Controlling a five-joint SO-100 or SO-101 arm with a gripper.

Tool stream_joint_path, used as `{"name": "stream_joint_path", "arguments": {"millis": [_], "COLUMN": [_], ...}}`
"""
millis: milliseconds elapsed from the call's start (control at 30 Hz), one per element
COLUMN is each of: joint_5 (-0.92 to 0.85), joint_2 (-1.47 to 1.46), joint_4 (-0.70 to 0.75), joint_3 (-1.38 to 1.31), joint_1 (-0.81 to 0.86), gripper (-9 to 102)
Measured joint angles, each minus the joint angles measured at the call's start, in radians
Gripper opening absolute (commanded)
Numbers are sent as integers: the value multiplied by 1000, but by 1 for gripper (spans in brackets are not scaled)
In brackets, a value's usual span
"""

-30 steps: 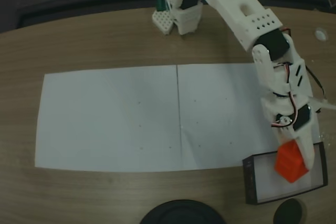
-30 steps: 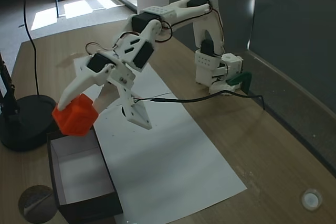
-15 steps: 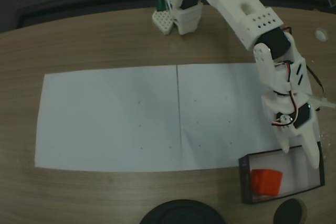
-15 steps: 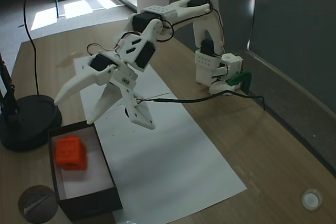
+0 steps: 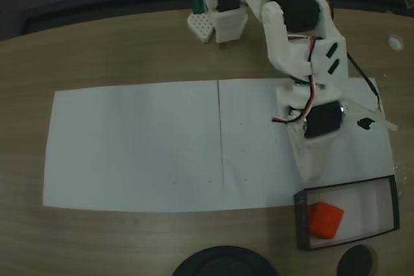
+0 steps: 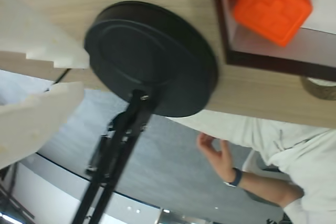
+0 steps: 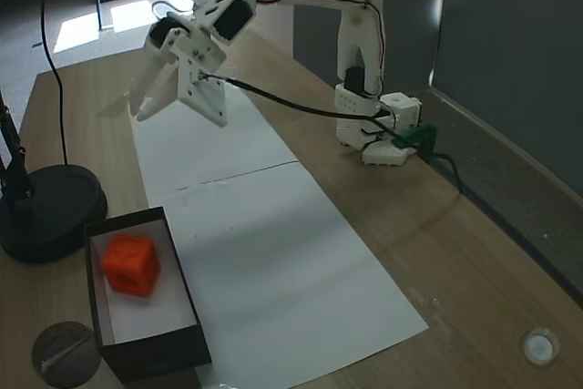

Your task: Grab a orange square and put it in the box.

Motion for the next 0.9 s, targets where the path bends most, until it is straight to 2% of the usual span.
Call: {"name": "stream_joint_path", "arguments": {"millis": [467, 667, 900], "joint_5": [-2, -2, -2], "joint_2": [865, 1131, 1546], "joint_4": [647, 726, 729], "joint_3": [-21, -8, 255], "joint_1": [413, 491, 491], "gripper": [0, 0, 0]}}
